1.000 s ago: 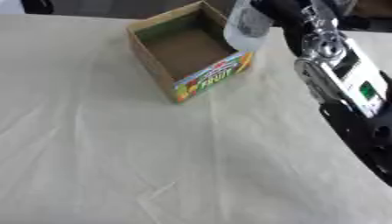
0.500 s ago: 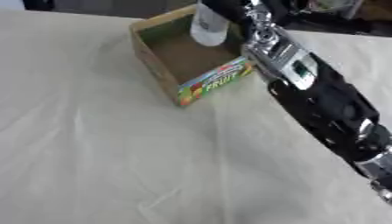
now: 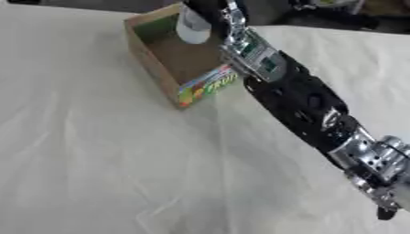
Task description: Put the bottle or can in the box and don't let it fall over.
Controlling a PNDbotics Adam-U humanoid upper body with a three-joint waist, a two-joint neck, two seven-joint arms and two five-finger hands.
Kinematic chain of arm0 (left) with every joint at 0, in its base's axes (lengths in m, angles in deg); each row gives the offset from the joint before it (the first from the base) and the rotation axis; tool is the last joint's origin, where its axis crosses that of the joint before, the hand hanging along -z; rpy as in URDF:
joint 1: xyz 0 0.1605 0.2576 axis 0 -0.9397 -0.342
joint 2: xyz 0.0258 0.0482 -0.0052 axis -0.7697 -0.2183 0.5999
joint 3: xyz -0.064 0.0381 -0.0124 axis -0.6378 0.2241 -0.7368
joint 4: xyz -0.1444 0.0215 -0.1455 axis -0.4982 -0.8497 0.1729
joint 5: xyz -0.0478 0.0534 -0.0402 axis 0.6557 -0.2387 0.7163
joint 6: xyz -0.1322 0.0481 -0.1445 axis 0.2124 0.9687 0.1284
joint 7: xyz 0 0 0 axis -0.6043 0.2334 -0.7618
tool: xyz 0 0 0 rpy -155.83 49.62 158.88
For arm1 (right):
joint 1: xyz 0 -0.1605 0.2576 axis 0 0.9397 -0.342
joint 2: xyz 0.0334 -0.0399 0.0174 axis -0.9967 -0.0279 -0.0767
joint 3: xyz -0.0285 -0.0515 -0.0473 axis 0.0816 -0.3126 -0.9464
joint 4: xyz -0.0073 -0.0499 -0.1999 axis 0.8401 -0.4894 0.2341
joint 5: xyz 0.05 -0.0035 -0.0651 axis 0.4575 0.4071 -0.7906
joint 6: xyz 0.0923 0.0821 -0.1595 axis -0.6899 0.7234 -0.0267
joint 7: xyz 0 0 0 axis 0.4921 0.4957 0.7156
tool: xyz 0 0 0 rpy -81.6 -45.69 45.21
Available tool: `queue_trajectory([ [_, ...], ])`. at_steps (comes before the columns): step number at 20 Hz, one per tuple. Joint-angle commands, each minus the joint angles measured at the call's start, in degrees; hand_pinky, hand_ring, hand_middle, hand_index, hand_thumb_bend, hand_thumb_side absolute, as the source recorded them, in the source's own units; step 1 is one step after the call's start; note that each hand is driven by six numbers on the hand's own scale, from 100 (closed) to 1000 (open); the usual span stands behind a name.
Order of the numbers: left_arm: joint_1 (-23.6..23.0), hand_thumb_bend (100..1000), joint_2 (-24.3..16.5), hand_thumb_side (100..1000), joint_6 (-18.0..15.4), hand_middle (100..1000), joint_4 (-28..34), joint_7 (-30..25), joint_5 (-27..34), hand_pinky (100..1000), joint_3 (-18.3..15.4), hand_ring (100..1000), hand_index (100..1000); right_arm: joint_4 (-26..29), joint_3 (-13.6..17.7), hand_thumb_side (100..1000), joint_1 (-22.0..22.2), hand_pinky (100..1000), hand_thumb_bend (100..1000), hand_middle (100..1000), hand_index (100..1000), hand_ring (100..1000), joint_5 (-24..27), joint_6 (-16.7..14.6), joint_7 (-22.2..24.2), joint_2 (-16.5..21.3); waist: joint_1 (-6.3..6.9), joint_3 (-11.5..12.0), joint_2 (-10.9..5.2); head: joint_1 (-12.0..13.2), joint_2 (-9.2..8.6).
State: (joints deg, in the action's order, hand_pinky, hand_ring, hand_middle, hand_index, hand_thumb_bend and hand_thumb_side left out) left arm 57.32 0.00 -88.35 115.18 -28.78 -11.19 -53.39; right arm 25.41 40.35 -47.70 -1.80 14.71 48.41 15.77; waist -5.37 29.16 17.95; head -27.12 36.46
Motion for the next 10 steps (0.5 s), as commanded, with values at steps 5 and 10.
queue_trajectory([
  [5,0.6,476,-1.3,349,-0.1,715,1.2,-0.2,0.1,1000,-0.2,651,715,-2.7,0.9,424,-1.4,1000,100,1000,619,1000,-0.5,0.1,0.5,1.1,0.20,0.3,-0.64,0.4,-2.25],
  [10,0.6,477,-1.4,348,-0.1,715,1.2,-0.2,0.1,1000,-0.2,651,715,-3.0,0.8,454,-0.8,1000,100,1000,836,1000,-1.6,1.5,3.5,0.9,0.28,0.1,-0.81,1.1,-2.79],
])
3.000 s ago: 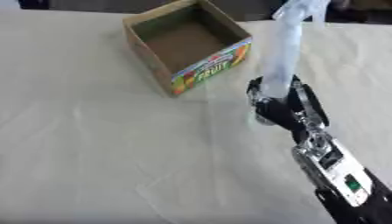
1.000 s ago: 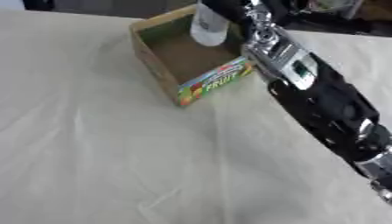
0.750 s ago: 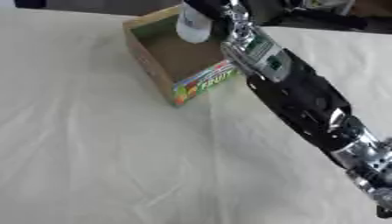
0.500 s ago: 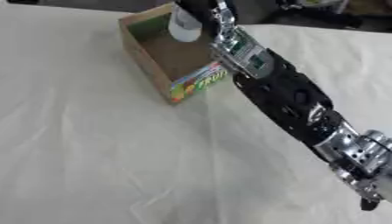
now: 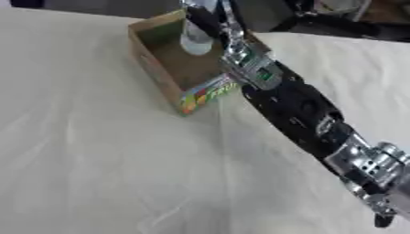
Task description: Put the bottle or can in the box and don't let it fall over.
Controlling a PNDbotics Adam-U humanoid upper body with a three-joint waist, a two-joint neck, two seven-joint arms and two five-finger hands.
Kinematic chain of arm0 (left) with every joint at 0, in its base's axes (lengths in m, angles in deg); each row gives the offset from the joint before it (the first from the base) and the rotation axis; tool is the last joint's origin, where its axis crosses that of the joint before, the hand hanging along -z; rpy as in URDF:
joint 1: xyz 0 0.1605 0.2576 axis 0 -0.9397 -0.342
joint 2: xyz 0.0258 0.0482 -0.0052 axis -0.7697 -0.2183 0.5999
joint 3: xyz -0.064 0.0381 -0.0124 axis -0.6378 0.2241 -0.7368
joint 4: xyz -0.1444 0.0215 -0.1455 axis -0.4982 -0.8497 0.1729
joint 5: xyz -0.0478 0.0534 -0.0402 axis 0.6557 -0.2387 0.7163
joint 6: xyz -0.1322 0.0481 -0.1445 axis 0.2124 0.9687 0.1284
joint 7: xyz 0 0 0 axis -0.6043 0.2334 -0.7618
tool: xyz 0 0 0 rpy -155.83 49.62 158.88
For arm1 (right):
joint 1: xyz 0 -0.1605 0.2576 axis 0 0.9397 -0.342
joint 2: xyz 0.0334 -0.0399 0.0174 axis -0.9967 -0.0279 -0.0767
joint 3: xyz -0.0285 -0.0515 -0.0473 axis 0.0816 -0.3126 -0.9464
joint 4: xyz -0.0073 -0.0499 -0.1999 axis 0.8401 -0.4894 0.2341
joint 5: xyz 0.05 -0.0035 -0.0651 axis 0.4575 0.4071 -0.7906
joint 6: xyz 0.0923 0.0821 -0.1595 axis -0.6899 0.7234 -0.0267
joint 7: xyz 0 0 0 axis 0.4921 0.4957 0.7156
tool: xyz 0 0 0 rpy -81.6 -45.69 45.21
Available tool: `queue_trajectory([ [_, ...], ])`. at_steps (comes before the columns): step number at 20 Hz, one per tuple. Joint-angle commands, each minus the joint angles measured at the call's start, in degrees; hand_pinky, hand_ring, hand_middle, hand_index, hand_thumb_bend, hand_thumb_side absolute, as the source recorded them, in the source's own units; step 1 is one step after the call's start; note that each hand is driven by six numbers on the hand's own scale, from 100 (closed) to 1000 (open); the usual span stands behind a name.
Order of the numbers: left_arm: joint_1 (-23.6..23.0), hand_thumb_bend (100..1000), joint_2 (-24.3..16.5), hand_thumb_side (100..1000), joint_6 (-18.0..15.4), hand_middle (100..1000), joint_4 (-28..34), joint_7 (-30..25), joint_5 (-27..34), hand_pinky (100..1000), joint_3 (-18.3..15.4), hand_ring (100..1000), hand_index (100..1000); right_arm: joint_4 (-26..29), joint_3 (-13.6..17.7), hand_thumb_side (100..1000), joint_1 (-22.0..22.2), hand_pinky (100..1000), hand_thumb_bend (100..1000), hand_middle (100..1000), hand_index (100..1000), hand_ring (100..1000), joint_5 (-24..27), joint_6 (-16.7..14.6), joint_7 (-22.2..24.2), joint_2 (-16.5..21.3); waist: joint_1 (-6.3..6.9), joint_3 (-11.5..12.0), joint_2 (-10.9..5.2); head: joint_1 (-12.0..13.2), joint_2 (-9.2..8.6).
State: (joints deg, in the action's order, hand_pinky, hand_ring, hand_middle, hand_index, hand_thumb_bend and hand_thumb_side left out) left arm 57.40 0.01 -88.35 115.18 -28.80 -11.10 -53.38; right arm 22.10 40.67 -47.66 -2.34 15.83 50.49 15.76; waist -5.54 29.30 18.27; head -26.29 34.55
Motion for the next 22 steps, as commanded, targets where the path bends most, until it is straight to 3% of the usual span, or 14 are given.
queue_trajectory([
  [1,0.4,477,-1.4,348,0.0,715,1.2,-0.2,0.1,1000,-0.2,650,715,0.3,0.5,462,-0.7,1000,100,1000,927,1000,-1.7,0.5,2.2,1.0,0.47,-0.1,-1.16,0.3,-0.89],
  [3,0.3,477,-1.3,348,0.1,715,1.2,-0.2,0.0,1000,-0.3,650,715,0.5,0.5,470,-0.5,1000,100,1000,1000,1000,-2.9,0.7,4.0,1.0,0.50,-0.2,-1.23,0.3,-0.84],
  [11,0.0,477,-1.1,347,0.2,715,1.2,-0.3,0.1,1000,-0.3,651,715,1.1,0.9,523,0.3,1000,100,1000,1000,1000,-5.8,3.7,11.5,0.9,0.79,-0.8,-1.69,0.6,-0.56],
  [22,-1.3,478,-1.3,346,0.6,716,1.2,-0.3,-0.1,1000,-0.5,651,714,5.3,1.5,523,2.6,1000,100,1000,1000,1000,-3.9,7.7,14.3,1.5,1.37,-2.6,-3.09,2.1,1.01],
])
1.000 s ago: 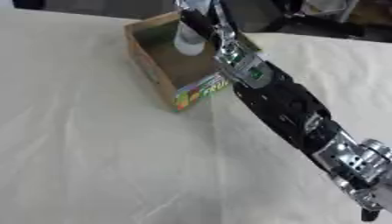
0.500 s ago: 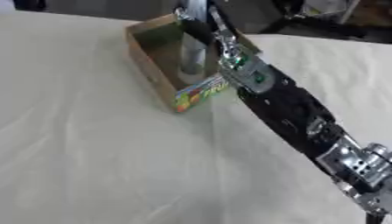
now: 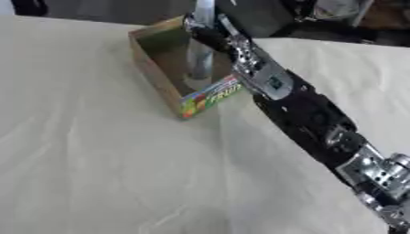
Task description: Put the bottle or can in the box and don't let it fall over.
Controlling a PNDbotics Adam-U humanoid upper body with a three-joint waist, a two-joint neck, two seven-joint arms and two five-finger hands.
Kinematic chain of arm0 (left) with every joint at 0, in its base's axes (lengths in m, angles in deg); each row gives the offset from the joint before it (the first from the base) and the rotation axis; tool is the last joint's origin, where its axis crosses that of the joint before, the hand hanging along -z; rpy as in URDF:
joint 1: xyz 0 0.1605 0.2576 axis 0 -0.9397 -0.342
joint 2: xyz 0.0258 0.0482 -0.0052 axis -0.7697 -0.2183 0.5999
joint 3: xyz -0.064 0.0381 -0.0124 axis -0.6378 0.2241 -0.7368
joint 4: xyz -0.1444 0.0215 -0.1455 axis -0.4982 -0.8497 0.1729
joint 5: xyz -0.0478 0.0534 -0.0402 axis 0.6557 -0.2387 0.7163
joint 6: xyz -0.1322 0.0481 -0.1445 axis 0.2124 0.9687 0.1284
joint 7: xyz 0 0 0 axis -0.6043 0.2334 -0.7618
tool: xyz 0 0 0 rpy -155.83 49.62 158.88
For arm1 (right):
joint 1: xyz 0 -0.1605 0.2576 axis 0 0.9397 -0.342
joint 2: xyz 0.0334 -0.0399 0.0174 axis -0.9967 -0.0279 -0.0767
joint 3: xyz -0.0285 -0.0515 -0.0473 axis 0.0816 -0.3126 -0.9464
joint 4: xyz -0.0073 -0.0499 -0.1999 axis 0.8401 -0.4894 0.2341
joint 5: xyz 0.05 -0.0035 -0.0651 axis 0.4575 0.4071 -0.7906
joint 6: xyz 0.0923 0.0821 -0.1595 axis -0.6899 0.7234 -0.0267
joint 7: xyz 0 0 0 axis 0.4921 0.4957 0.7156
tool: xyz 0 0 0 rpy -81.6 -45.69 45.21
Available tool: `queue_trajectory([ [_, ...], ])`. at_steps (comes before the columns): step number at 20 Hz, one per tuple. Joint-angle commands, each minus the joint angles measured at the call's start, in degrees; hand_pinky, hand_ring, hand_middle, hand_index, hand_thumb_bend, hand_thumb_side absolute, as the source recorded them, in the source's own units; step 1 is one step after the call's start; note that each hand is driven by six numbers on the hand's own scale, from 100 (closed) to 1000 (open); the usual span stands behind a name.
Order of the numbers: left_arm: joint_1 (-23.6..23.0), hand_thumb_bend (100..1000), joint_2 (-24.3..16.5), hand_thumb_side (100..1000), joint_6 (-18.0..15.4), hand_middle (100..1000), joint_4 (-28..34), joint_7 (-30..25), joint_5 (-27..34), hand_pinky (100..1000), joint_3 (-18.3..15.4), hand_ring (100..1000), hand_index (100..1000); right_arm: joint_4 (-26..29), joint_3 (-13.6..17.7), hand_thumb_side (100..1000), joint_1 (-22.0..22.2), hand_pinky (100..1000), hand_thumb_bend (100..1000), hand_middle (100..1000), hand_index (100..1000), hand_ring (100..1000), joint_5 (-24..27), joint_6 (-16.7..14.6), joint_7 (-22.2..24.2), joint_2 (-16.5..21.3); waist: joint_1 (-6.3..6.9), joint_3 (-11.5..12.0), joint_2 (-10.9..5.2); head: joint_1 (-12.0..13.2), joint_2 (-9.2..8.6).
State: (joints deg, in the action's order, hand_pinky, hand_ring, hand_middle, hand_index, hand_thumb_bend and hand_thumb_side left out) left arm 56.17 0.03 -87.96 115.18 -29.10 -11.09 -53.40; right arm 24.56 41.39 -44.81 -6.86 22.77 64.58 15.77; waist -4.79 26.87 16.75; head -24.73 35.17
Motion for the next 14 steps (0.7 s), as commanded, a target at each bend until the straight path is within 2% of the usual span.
queue_trajectory([
  [1,-0.3,479,-1.4,346,0.2,716,1.2,0.0,-0.1,1000,-0.5,651,714,4.1,0.9,523,0.4,1000,100,1000,1000,1000,0.7,1.1,0.2,1.7,0.67,-0.4,-1.76,0.7,0.56],
  [7,-0.9,479,-1.4,345,0.4,715,1.2,0.0,-0.2,1000,-0.6,651,714,10.9,1.2,524,2.9,1000,100,1000,1000,1000,0.5,3.8,1.5,2.2,0.98,-1.5,-2.34,1.4,1.11],
  [14,-1.1,481,-1.4,343,0.4,715,1.2,0.0,-0.2,1000,-0.6,651,714,13.9,1.6,528,4.1,1000,100,1000,1000,1000,0.5,5.9,2.7,2.0,1.04,-1.8,-2.60,1.9,1.56],
])
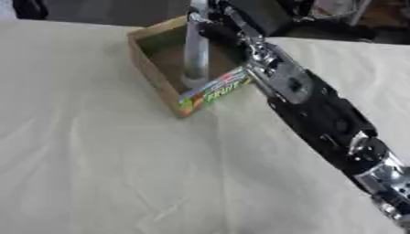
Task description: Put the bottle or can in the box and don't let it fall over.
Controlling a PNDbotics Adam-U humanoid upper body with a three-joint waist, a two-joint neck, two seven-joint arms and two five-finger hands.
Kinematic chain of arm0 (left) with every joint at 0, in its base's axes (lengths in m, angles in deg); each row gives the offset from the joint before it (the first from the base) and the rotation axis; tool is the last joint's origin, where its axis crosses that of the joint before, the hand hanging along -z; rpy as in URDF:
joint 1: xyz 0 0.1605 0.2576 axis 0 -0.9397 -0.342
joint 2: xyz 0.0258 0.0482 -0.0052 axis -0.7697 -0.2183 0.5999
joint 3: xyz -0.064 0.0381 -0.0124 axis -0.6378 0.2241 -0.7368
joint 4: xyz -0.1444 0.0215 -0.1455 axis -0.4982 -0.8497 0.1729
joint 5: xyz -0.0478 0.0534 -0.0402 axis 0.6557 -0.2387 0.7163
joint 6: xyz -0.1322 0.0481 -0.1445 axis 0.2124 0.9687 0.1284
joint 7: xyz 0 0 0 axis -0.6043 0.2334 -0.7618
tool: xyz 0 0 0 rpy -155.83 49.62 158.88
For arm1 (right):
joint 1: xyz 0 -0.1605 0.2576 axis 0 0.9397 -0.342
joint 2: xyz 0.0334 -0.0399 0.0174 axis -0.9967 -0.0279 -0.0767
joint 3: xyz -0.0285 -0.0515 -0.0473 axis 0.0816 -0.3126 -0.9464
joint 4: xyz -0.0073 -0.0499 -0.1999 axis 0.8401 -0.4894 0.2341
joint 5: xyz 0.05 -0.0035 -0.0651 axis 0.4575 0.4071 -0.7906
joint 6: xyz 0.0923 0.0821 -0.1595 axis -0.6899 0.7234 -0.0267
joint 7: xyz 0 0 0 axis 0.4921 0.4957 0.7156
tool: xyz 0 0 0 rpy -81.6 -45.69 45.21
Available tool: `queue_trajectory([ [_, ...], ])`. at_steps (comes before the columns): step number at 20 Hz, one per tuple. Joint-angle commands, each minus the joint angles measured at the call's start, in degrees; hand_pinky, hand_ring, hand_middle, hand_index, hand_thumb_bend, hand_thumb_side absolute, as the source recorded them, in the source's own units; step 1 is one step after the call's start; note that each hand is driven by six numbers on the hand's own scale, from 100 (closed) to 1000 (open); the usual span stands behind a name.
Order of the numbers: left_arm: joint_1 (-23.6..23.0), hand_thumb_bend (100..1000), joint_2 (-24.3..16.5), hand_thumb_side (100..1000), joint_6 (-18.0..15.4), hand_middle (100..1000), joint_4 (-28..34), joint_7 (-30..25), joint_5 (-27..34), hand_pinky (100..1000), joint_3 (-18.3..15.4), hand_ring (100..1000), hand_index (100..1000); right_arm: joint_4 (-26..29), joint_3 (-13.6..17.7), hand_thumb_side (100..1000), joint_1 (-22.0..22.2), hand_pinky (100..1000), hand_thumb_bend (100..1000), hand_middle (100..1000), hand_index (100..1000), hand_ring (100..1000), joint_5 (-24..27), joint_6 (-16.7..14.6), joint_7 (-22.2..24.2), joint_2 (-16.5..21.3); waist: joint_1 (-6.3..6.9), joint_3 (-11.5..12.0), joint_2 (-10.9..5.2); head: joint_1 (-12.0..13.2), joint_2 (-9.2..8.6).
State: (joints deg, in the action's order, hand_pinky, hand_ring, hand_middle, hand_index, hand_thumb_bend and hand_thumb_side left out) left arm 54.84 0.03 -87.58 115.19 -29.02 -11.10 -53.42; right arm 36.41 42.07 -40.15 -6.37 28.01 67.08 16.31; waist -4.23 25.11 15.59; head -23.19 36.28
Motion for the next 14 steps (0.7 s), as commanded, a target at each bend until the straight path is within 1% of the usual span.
queue_trajectory([
  [1,0.2,481,-1.4,343,0.0,715,1.2,0.0,-0.2,1000,-0.6,651,714,2.4,0.9,528,-0.3,1000,100,1000,1000,1000,0.2,0.9,0.3,1.3,0.47,-0.1,-1.50,0.5,0.51],
  [8,0.2,483,-1.4,343,0.0,716,1.2,-0.1,-0.2,1000,-0.6,650,714,3.8,1.1,535,1.0,1000,100,1000,1000,1000,1.4,2.0,-0.1,0.7,0.41,-0.3,-1.74,0.7,0.64],
  [11,0.0,484,-1.5,342,0.1,716,1.2,0.0,-0.2,1000,-0.7,650,714,5.2,1.3,535,2.7,1000,100,1000,1000,1000,1.9,2.2,-0.5,0.0,0.45,-0.8,-2.05,1.3,0.92],
  [14,-0.3,485,-1.4,342,0.1,717,1.2,0.1,-0.3,1000,-0.8,651,714,6.4,1.3,537,3.8,1000,100,1000,1000,1000,2.0,2.8,-0.8,0.2,0.65,-1.0,-2.15,1.5,0.98],
])
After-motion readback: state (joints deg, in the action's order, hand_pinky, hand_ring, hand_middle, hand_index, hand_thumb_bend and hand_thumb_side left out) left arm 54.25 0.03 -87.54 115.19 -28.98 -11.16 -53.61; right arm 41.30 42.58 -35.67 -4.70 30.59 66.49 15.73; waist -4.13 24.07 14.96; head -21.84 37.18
